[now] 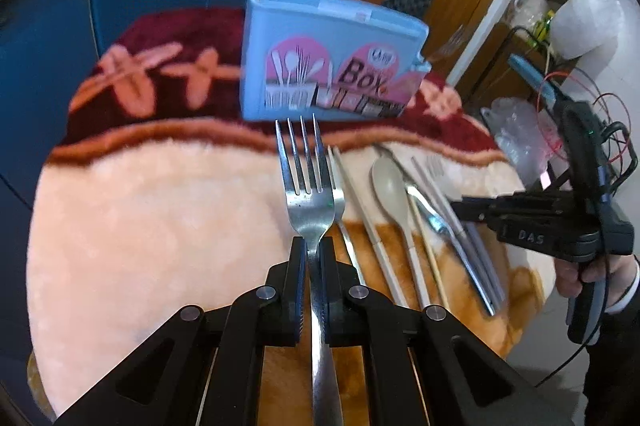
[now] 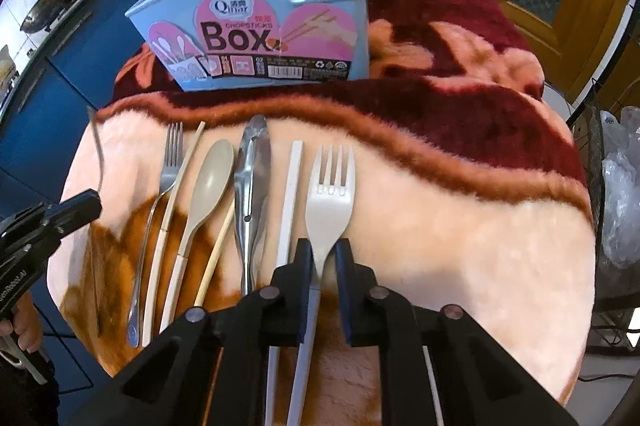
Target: Organize utensils
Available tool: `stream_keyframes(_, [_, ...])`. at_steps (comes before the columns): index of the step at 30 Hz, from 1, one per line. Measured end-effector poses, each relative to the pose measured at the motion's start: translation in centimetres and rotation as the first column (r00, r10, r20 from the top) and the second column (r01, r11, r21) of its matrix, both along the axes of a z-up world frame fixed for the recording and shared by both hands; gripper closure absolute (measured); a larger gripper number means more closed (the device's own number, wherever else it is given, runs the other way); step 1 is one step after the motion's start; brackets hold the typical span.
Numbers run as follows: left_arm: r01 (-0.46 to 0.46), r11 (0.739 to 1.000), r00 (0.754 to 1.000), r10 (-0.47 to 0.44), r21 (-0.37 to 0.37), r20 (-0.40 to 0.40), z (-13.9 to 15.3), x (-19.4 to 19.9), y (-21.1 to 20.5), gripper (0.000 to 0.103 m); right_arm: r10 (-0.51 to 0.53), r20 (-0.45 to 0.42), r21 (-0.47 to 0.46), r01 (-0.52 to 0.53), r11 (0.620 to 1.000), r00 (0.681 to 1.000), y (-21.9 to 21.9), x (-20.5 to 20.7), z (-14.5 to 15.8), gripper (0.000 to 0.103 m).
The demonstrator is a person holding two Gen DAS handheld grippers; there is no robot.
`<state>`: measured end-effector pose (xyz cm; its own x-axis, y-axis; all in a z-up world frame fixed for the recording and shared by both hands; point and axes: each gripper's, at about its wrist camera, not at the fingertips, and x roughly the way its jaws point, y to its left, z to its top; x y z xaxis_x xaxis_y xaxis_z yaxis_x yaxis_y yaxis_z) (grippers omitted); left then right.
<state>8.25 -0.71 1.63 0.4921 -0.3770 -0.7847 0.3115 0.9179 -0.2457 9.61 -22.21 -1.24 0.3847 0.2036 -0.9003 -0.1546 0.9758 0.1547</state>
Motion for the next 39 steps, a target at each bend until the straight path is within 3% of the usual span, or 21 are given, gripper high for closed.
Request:
stream_keyframes(8, [-0.027,0.998,0.982,0.038,-0.064,0.187,2.2,-1.6,0.9,0.097,-0.068,0.202,0.106,0.047,0.993,0.977,-1.0,-3.5,1.7,0.09])
stream_keyframes(16, [-0.071,0.994,0.928,0.097,-0.085,0.36,5.4,-2.4,1.1,0.097,-0.119,0.401,0.176,0.051,0.983,0.908,-2.0,-5.3,4.9,0.09])
stream_keyframes(21, [-0.093,0.989,0.895,0.133,-0.113,0.426,7.4,-1.9,1.3,0.098,-0.141,0.502,0.194,0.048,0.98,0.853,-2.3,-5.4,6.8,0.09])
stream_keyframes(26, [-0.094,0.988,0.868,0.14,-0.118,0.476,9.8,-0.3,1.1,0.103,-0.143,0.556,0.188,0.044,0.981,0.819,-2.8,-4.8,8.0,0.091])
stream_keyframes(32, [-0.094,0.989,0.834,0.138,-0.11,0.534,13.0,1.2,0.3,0.103,-0.149,0.571,0.201,0.038,0.979,0.807,-3.3,-3.9,8.2,0.091])
stream_keyframes(39, [-0.099,0.992,0.861,0.128,-0.085,0.493,12.8,2.9,-0.3,0.103,-0.147,0.555,0.207,0.036,0.978,0.818,-3.5,-3.2,7.7,0.091])
